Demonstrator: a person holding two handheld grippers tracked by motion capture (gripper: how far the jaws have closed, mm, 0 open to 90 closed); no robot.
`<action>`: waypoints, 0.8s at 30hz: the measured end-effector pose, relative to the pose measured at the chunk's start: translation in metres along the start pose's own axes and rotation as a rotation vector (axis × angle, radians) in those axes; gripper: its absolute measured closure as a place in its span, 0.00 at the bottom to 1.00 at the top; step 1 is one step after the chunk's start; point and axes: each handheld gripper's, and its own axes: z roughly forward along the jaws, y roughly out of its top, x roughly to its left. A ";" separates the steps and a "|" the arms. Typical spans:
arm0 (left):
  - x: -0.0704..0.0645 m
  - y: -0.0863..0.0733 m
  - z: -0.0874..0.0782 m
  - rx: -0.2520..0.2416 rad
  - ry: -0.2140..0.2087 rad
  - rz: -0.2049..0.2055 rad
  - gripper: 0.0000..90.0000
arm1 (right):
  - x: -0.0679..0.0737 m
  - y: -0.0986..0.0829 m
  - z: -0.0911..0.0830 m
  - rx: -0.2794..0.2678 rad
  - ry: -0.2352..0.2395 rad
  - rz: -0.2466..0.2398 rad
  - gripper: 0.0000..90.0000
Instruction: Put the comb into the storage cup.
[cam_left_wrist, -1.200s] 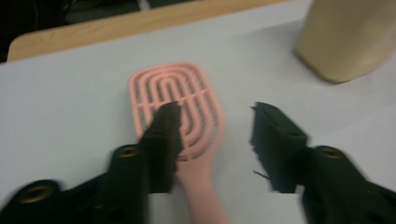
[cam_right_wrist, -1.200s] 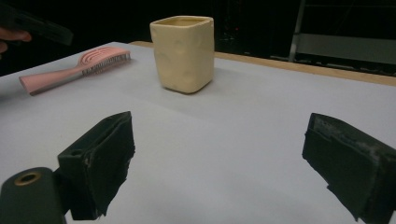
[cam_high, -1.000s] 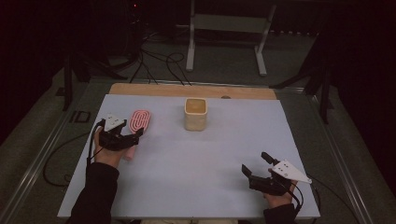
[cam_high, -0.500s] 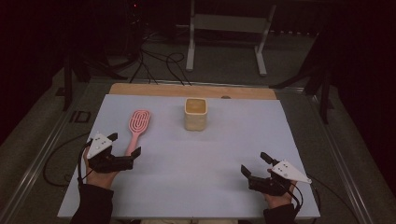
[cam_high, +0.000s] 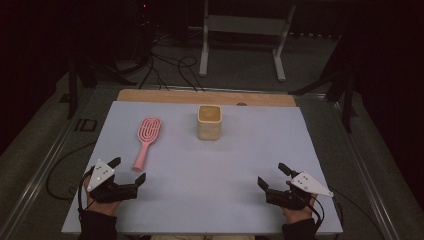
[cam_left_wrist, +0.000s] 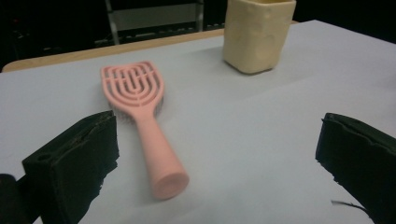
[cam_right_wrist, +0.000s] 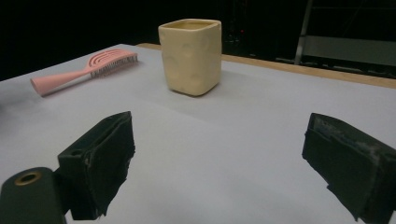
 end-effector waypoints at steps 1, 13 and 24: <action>0.000 -0.002 -0.001 -0.008 0.009 -0.002 0.00 | 0.001 0.000 0.000 0.002 0.003 0.000 0.10; 0.003 -0.007 0.003 -0.027 0.050 0.000 0.00 | 0.004 0.001 0.004 0.005 0.020 -0.016 0.10; 0.009 -0.007 0.007 -0.026 0.069 -0.026 0.00 | 0.005 -0.001 0.006 0.013 0.021 -0.019 0.10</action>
